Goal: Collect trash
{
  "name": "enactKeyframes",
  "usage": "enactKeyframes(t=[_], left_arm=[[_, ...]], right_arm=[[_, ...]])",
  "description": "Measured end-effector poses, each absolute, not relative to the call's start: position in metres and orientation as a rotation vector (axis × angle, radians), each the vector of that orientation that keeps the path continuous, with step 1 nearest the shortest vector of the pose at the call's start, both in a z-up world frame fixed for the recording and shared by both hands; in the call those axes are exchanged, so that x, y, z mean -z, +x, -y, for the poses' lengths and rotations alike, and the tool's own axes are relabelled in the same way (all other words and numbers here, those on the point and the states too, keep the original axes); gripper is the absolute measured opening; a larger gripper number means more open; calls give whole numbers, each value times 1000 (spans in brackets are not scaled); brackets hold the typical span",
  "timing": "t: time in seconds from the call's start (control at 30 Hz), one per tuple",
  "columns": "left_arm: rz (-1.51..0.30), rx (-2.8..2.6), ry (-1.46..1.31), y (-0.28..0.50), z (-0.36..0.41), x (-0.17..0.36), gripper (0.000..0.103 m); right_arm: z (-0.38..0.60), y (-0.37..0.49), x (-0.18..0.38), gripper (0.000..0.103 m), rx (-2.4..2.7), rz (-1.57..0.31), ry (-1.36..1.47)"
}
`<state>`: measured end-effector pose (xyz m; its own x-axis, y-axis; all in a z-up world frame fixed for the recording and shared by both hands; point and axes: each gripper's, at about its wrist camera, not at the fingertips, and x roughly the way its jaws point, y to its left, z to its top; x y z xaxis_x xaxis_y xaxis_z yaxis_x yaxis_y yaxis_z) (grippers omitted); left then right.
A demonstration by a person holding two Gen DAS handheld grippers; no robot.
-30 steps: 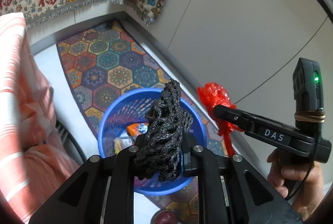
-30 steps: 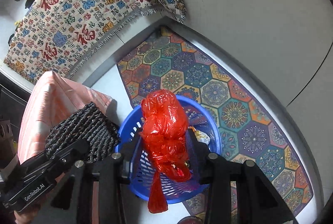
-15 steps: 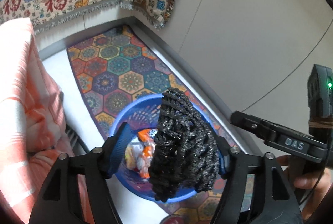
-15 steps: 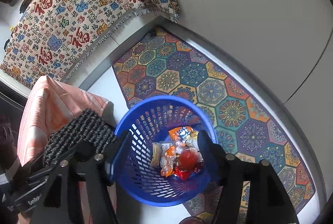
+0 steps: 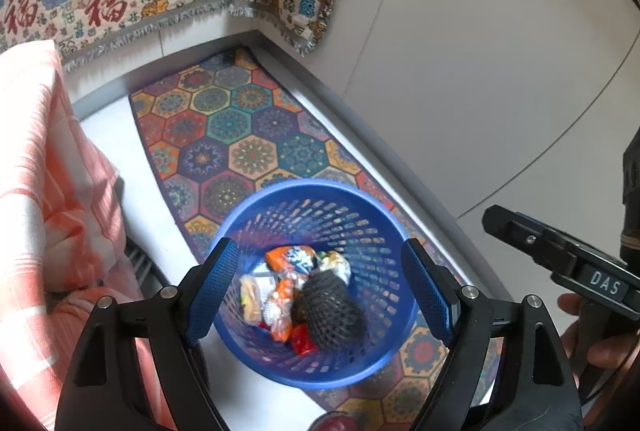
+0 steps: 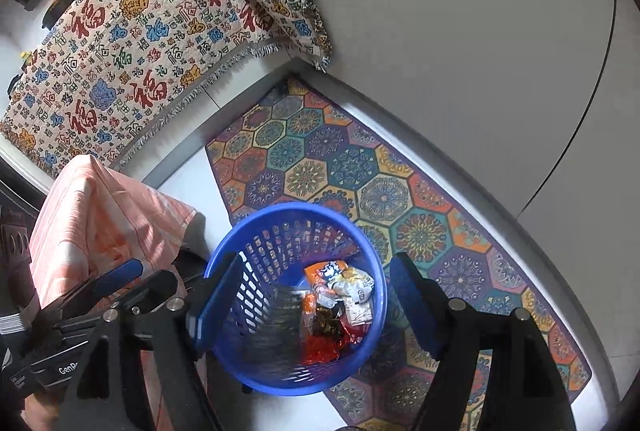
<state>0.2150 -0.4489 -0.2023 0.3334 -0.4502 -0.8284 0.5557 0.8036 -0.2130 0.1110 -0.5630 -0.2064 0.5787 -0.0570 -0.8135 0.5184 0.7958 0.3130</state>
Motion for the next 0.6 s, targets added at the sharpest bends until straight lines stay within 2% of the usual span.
enactKeyframes(t=[0.17,0.3,0.4,0.47,0.6], left_arm=[[-994,629,104,208,442,187,85],[-919,658,87,179,421,132,86],[-812,649,162,143,399,83,103],[-733,635,218,114,380,52,103],[-756,650,241,74,345,25,103]], right_arm=[[562,107,199,80,380,-882,532],[549,94,180,84,405,-851,503],[524,74,146,92,420,-820,443],[504,47,117,103,453,-815,413],[467,-8,68,103,491,-805,346]])
